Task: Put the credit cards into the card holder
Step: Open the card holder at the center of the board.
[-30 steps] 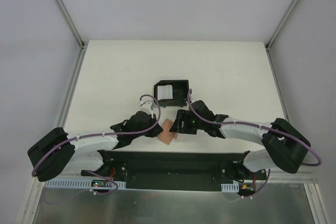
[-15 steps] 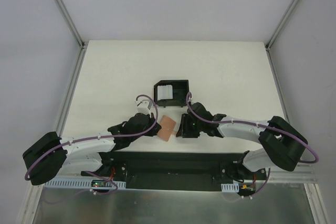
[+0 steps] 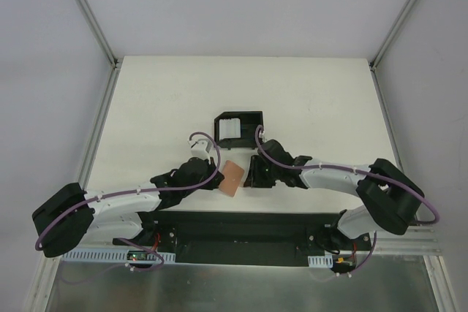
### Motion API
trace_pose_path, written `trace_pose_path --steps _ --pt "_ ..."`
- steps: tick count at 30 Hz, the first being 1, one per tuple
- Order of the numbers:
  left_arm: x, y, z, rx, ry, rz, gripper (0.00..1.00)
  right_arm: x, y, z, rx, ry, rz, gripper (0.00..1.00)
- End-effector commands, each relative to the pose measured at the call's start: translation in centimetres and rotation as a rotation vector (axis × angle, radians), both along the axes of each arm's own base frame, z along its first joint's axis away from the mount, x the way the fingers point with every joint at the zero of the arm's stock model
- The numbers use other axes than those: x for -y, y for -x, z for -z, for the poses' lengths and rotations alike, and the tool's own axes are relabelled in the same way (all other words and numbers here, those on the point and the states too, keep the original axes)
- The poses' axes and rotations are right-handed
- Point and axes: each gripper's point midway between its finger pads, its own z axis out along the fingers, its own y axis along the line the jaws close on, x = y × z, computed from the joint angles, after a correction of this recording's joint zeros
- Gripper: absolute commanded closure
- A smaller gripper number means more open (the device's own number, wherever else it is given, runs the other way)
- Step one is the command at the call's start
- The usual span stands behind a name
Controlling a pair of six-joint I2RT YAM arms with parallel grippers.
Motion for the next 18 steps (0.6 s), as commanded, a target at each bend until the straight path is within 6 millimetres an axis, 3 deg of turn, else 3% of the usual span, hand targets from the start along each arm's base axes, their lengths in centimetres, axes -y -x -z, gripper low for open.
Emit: trace_pose_path --steps 1,8,15,18 --pt "0.6 0.2 0.0 0.003 -0.008 0.027 1.00 -1.8 -1.9 -1.5 0.054 -0.049 -0.013 0.68" --pt "0.5 0.1 0.0 0.006 -0.010 0.020 1.00 -1.6 -1.7 -1.0 0.020 -0.048 -0.010 0.81" --pt "0.1 0.0 0.2 0.007 -0.020 0.002 1.00 -1.2 -1.1 -1.0 0.010 -0.060 -0.007 0.88" --pt "0.0 -0.1 0.3 0.008 -0.027 -0.004 0.98 -1.3 -0.9 -1.2 0.004 -0.070 -0.014 0.97"
